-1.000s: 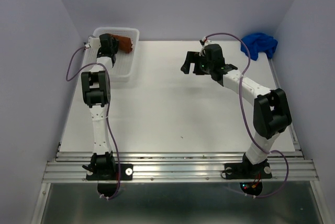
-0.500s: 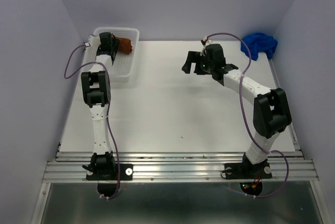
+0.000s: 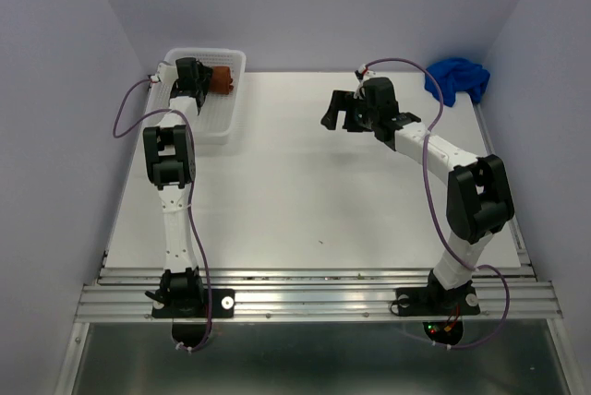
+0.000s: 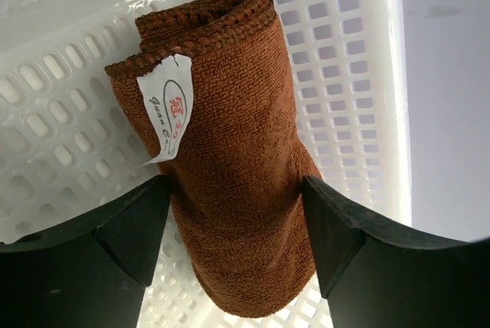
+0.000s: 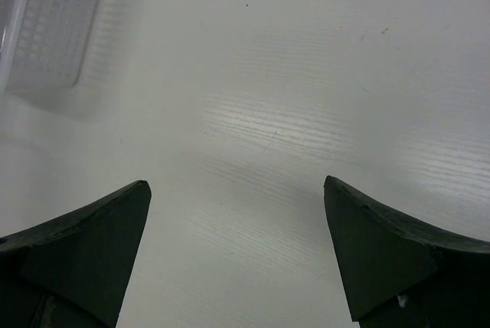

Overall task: Roll the towels
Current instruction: Place the rolled towel into the container, then grab a towel with the right arm

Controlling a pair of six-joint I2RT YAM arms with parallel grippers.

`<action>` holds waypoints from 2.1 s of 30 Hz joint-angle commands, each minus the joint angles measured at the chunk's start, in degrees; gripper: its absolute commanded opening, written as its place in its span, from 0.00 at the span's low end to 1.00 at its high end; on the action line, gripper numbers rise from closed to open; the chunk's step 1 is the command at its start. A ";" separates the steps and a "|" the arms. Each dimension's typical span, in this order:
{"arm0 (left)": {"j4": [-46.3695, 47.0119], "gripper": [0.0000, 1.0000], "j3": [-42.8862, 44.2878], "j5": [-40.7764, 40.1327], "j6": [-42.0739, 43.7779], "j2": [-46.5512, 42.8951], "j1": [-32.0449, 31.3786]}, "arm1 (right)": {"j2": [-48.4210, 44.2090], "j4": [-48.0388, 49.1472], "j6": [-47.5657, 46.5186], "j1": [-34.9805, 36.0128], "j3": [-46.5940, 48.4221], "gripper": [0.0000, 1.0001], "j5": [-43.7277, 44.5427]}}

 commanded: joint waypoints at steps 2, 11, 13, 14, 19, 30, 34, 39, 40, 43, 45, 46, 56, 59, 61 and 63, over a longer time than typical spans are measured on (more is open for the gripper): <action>-0.22 0.83 1.76 0.79 2.05 -6.42 -0.10 | -0.50 1.14 0.24 -0.38 1.41 1.00 -1.84; -1.89 0.99 0.79 3.69 3.54 -10.90 -0.10 | -0.06 1.06 -0.20 -0.38 2.29 1.00 -4.65; -2.06 0.99 0.70 4.04 4.33 -12.74 -0.10 | -0.06 1.14 -0.29 -0.38 2.47 1.00 -5.44; -2.42 0.99 0.52 4.22 4.59 -13.44 -0.10 | -0.06 1.06 -0.47 -0.38 2.47 1.00 -5.79; -4.61 0.99 -0.44 6.24 7.23 -19.41 -0.10 | -0.85 1.14 -0.29 -0.38 2.82 1.00 -3.61; -25.53 0.99 -5.00 7.12 19.36 -36.36 -0.10 | 2.12 -7.72 7.69 -10.91 12.20 1.00 18.18; -22.64 0.99 -19.56 5.62 21.03 -43.31 -0.10 | 8.80 -13.97 4.74 -17.51 21.26 1.00 25.90; -21.14 0.99 -28.38 9.13 22.08 -46.50 -0.37 | 23.71 -14.77 -2.47 -23.04 35.49 1.00 36.38; -21.05 0.99 -29.26 10.01 22.35 -46.67 -0.28 | 26.19 -14.85 -3.36 -24.10 38.21 1.00 37.17; -21.05 0.99 -31.72 11.86 23.14 -47.02 -0.54 | 35.67 -15.90 -5.56 -28.31 51.99 1.00 35.00; -20.44 0.99 -32.52 12.13 23.40 -47.64 -0.89 | 39.73 -15.82 -7.66 -29.46 56.85 1.00 34.46; -20.09 0.99 -33.13 12.04 23.40 -48.42 -0.98 | 43.15 -15.73 -8.54 -29.99 58.96 1.00 33.15; -19.12 0.99 -33.67 14.06 23.58 -48.87 -1.60 | 50.56 -9.05 -12.59 -33.25 63.02 0.54 24.97; -19.47 0.99 -33.84 13.97 23.76 -49.31 -1.68 | 50.30 -8.96 -13.91 -33.25 62.94 0.23 20.58; -19.82 0.99 -34.02 14.06 24.11 -50.10 -1.68 | 49.25 -8.96 -14.00 -33.25 62.41 0.08 17.69; -19.82 0.99 -34.63 13.80 24.11 -51.50 -1.68 | 45.76 -9.05 -13.13 -33.25 61.54 0.01 15.83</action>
